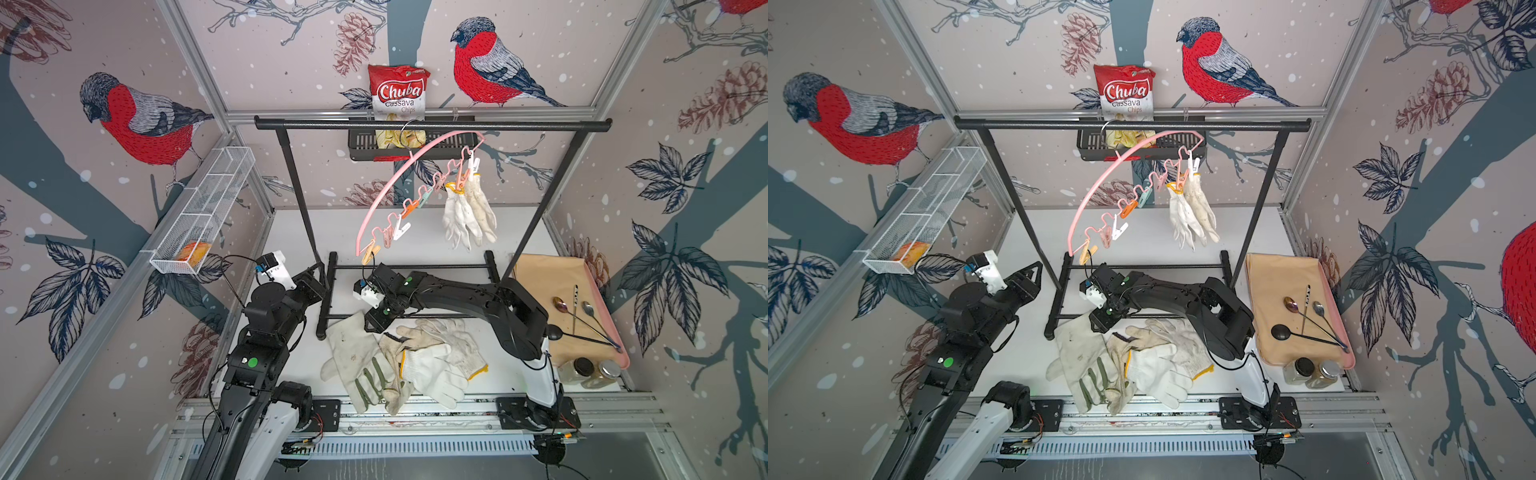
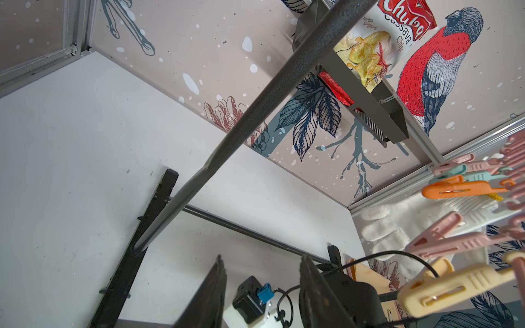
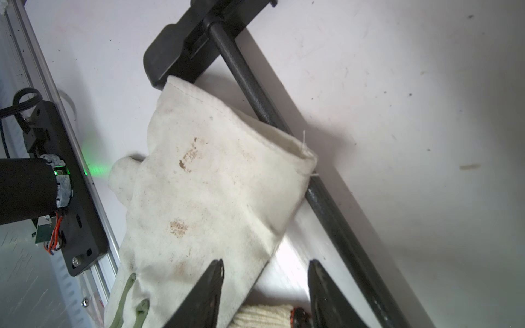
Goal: Clip the gloves onto a hanger to dry
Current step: Pick up the glove from the center of the board.
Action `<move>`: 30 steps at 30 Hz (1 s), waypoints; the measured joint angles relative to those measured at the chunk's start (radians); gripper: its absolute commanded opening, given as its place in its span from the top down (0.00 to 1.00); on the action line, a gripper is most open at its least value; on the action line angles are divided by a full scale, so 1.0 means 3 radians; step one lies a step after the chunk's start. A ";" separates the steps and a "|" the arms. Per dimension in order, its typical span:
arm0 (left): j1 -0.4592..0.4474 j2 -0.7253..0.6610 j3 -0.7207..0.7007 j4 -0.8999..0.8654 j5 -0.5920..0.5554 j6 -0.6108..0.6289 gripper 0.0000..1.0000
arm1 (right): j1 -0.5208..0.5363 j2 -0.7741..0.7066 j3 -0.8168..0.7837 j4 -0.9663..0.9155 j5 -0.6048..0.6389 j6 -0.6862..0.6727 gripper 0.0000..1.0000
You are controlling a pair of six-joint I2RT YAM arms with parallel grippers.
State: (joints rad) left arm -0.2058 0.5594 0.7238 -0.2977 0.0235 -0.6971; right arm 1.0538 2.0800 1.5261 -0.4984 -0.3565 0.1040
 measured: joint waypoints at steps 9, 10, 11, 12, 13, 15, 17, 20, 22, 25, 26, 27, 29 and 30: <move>0.0003 0.0052 0.0139 -0.0020 0.0000 0.0118 0.56 | 0.0000 0.0064 0.0062 -0.0008 -0.0047 0.0003 0.49; 0.0003 0.0061 0.0146 -0.0019 0.0001 0.0145 0.56 | -0.0001 0.0060 0.0066 -0.0004 -0.0046 0.0003 0.49; 0.0003 0.0067 0.0148 -0.0020 0.0001 0.0145 0.56 | -0.0003 0.0047 0.0062 -0.0003 -0.0045 0.0004 0.49; 0.0003 0.0074 0.0148 -0.0022 0.0003 0.0148 0.56 | -0.0005 0.0018 0.0051 -0.0008 -0.0043 0.0019 0.49; 0.0003 0.0075 0.0146 -0.0020 0.0004 0.0158 0.56 | -0.0009 -0.0020 0.0038 -0.0017 -0.0042 0.0025 0.49; 0.0003 0.0065 0.0125 -0.0019 0.0004 0.0160 0.56 | -0.0023 -0.0121 0.0022 -0.0037 -0.0027 0.0033 0.49; 0.0003 0.0036 0.0081 -0.0018 0.0009 0.0158 0.56 | -0.0037 -0.0239 0.0014 -0.0051 0.0001 0.0048 0.49; 0.0003 -0.0003 0.0009 -0.0018 0.0010 0.0135 0.56 | -0.0118 -0.0423 0.0010 -0.0070 0.0006 0.0089 0.49; 0.0003 -0.0010 -0.0020 -0.0018 0.0010 0.0126 0.56 | -0.0211 -0.0520 0.0011 -0.0090 0.0015 0.0103 0.49; 0.0003 -0.0008 -0.0024 -0.0017 0.0011 0.0080 0.56 | -0.0361 -0.0572 0.0060 -0.0128 0.0015 0.0109 0.49; 0.0003 0.0000 -0.0024 -0.0017 0.0011 0.0080 0.56 | -0.0402 -0.0572 0.0086 -0.0153 0.0017 0.0109 0.49; 0.0003 0.0014 -0.0023 -0.0017 0.0011 0.0080 0.56 | -0.0441 -0.0572 0.0121 -0.0186 0.0022 0.0109 0.49; 0.0003 0.0038 -0.0023 -0.0017 0.0011 0.0081 0.56 | -0.0476 -0.0572 0.0191 -0.0233 0.0029 0.0107 0.49; 0.0003 0.0039 -0.0023 -0.0017 0.0011 0.0081 0.56 | -0.0479 -0.0572 0.0233 -0.0263 0.0029 0.0094 0.49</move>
State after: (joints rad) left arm -0.2050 0.5713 0.7170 -0.3027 0.0269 -0.6727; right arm 0.9100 1.9083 1.5959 -0.5774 -0.3477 0.1322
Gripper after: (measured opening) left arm 0.437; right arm 0.513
